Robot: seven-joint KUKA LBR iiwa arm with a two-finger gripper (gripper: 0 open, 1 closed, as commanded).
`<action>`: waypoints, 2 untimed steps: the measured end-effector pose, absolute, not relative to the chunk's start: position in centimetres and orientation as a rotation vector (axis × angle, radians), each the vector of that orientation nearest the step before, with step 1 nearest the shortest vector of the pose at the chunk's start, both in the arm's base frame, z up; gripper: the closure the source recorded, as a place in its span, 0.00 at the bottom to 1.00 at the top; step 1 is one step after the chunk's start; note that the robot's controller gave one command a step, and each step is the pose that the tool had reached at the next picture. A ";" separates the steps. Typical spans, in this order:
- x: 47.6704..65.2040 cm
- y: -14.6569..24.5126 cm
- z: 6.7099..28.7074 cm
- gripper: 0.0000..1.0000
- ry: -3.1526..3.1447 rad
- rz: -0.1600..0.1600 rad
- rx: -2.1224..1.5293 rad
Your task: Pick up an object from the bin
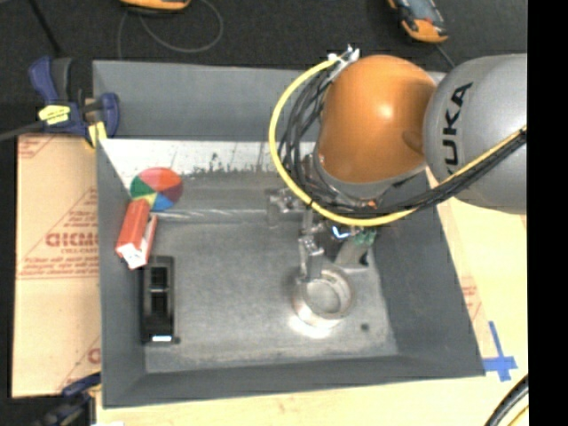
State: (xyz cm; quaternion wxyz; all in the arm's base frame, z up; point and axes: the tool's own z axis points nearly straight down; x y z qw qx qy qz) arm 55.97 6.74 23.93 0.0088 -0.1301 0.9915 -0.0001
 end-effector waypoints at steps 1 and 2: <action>56.4 3.1 18.9 0.00 3.081 0.000 -0.587; 54.6 1.8 15.2 0.00 3.091 -0.004 -0.543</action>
Offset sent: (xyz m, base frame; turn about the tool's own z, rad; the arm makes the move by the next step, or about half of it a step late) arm -0.0170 -0.0411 -0.0901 -0.0938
